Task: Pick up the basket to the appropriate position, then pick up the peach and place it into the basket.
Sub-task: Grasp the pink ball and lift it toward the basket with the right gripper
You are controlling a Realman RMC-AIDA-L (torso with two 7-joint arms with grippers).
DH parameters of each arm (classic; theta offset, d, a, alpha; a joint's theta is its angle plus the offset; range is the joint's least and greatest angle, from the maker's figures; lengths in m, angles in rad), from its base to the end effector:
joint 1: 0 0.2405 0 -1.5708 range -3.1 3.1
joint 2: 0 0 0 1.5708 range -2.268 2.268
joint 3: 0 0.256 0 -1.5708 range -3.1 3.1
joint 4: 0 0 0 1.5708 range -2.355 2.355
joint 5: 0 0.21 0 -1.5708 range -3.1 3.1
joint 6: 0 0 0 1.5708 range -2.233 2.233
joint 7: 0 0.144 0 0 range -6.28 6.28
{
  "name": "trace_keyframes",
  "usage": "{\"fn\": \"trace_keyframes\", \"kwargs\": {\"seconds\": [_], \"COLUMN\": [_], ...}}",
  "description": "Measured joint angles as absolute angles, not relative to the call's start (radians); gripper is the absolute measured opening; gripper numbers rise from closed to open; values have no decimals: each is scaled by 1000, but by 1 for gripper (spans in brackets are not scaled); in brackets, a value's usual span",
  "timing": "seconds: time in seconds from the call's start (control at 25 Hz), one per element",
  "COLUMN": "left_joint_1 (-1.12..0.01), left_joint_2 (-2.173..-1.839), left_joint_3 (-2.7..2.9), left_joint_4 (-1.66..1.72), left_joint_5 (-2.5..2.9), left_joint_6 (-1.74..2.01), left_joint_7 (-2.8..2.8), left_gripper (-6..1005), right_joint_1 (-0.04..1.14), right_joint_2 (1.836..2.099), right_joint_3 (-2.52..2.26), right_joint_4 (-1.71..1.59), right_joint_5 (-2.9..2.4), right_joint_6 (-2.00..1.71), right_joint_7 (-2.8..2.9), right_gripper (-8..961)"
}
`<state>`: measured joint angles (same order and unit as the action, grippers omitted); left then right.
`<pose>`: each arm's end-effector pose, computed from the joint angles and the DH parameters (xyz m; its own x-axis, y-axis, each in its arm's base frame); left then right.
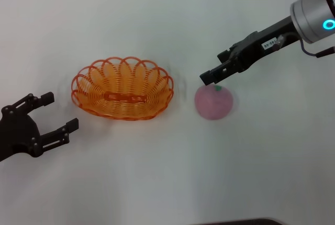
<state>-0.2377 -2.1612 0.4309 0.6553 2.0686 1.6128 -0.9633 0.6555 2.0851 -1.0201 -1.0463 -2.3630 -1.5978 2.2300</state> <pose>-0.3429 0.2313 -0.0065 0.7970 0.2541 0.5479 0.5011 -0.7847 -0.3650 0.2032 0.3596 0.0031 0.7400 -0.6723 -0.0198 -0.6680 -0.7312 -0.1381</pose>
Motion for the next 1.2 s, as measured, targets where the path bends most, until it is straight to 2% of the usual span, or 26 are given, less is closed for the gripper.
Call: {"fn": "trace_keyframes", "kwargs": {"seconds": [0.24, 1.2], "left_joint_1": [-238, -238], "left_joint_2": [-2161, -2161], "left_joint_3": [431, 431], "left_joint_4": [654, 643], "left_joint_5": [2069, 2065], "left_joint_6": [1614, 1617], "left_joint_7": [-963, -963], "left_gripper": [861, 860], "right_joint_1": [688, 695], "right_joint_2": [2087, 2094], "right_joint_3": [-1058, -1222], "right_joint_4": [-1028, -993], "right_joint_5": [-2401, -2454], "right_joint_6": [-1599, -1536], "right_joint_7": [2260, 2334], "right_gripper": [956, 951]}}
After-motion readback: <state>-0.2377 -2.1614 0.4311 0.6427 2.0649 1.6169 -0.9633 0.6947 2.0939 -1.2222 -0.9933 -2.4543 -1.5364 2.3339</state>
